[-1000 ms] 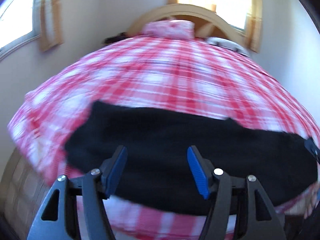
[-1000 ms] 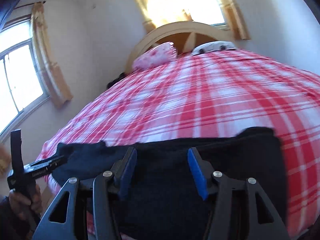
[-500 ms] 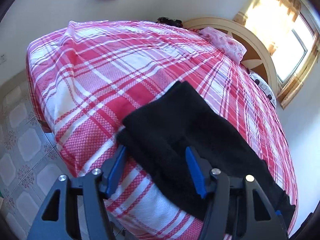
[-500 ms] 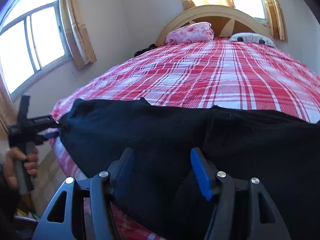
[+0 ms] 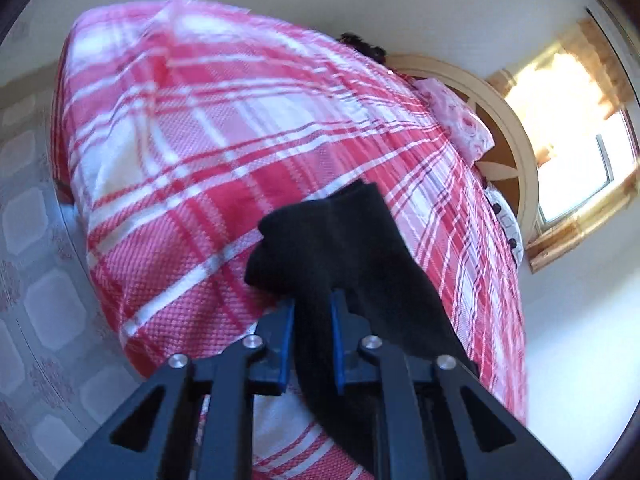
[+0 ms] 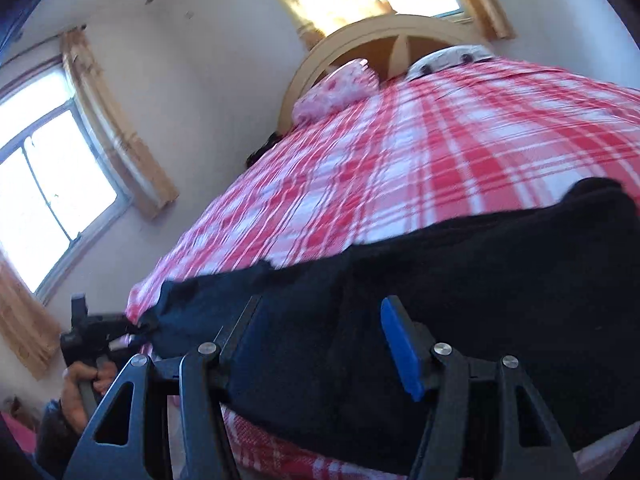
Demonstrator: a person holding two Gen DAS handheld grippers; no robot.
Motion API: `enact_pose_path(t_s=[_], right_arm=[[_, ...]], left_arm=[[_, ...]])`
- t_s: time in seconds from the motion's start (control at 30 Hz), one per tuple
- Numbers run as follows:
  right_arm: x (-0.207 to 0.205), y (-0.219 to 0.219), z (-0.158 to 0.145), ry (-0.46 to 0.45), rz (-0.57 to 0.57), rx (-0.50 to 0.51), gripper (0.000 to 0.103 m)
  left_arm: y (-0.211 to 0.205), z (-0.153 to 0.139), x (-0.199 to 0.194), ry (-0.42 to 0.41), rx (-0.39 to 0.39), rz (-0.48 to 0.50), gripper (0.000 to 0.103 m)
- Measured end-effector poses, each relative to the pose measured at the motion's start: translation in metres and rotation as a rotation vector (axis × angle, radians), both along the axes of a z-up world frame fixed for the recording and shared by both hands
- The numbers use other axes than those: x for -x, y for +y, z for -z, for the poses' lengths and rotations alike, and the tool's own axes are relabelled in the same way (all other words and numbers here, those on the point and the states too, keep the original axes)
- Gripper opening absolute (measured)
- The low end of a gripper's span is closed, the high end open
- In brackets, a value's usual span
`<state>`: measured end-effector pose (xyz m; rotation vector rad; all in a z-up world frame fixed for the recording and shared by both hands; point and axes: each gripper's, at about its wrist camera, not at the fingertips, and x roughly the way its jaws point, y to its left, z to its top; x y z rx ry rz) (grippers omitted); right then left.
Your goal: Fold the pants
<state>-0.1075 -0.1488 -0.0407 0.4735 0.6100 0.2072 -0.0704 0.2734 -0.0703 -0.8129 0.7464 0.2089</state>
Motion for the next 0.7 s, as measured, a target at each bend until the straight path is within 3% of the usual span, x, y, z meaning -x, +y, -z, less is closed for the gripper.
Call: enact_pose_path(t_s=[0.1,0.17,0.33,0.4,0.57,0.7], right_arm=[[0.005,-0.03,-0.004,-0.001,0.097,-0.031,0.061],[0.012,-0.05,-0.004,0.009,0.156,-0.046,0.061],[0.029,-0.086,-0.002,0.02,0.239,-0.075,0.061],[0.034,-0.098,-0.004,0.01,0.251,-0.102,0.061],[0.048,-0.116,-0.012,-0.03,0.237,-0.161,0.061],[0.059,-0.126,-0.012,-0.035,0.25,-0.18,0.061]], left_arm=[[-0.032,-0.028,-0.004,-0.081,-0.166,0.085,0.015],[-0.065,-0.053,-0.007,-0.179,-0.259,0.2,0.015],[-0.17,-0.101,0.0,-0.411,-0.423,0.525,0.015],[-0.213,-0.108,0.007,-0.486,-0.45,0.65,0.015],[-0.32,-0.092,0.03,-0.577,-0.495,0.979,0.015],[-0.373,-0.048,0.047,-0.524,-0.561,1.185,0.015]])
